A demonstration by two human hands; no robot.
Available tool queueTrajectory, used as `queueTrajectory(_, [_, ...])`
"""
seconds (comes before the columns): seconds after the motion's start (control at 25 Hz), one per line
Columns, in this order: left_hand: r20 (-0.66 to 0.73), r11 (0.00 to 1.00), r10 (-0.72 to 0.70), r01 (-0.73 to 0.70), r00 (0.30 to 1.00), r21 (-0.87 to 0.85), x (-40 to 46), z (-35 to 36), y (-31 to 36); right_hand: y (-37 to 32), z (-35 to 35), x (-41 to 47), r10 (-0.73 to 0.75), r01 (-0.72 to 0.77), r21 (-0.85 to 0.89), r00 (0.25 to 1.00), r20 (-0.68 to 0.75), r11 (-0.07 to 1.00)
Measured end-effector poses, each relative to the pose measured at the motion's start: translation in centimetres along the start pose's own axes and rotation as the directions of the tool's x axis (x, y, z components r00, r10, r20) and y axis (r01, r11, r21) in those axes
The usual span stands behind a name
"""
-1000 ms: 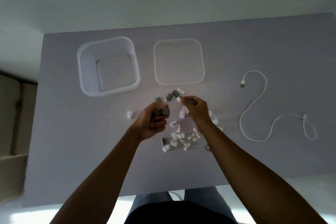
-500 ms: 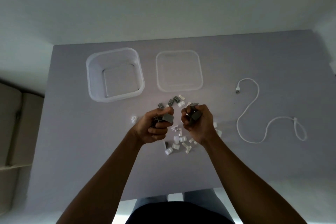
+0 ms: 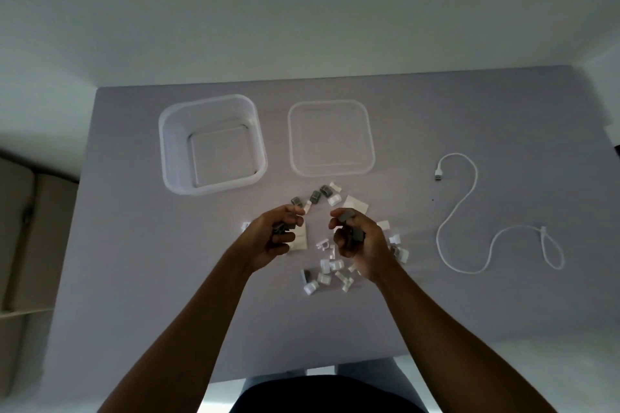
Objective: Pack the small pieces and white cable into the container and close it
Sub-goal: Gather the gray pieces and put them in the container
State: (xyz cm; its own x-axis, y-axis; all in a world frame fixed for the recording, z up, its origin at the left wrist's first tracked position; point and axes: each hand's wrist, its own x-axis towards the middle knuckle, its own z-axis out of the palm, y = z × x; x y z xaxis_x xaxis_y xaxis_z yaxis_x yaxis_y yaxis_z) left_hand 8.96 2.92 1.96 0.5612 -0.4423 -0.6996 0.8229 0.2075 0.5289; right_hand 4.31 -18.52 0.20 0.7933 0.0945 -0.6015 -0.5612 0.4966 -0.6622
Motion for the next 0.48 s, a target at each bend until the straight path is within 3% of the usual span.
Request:
queueTrajectory(0.08, [-0.023,0.999,-0.002,0.001,1.000,-0.051,1.1,-0.4,0.5,-0.6,-0.1,0.9,0.000,0.000,-0.013,1.000,-0.025,1.000])
queueTrajectory(0.16, [-0.084,1.000,-0.010,0.008,0.996,-0.029,2.4,-0.8,1.1,-1.4,0.0,2.3,-0.001,-0.019,-0.138,0.989,-0.150,0.990])
queueTrajectory(0.28, [-0.315,0.948,0.022,0.080,0.949,0.307,4.8,-0.9,2.3,-2.0,-0.4,5.1,-0.189,0.041,-0.470,0.943,-0.273,0.882])
queueTrajectory(0.36, [-0.436,0.772,0.198,0.134,0.878,0.621,6.7,-0.9,2.6,-1.9,-0.7,7.1,-0.370,0.124,-0.735,0.911,-0.181,0.666])
queueTrajectory(0.48, [-0.441,0.427,0.364,0.274,0.820,0.862,9.1,-0.6,2.5,-1.8,-0.9,9.9,-0.458,0.103,-0.979,0.889,0.011,0.177])
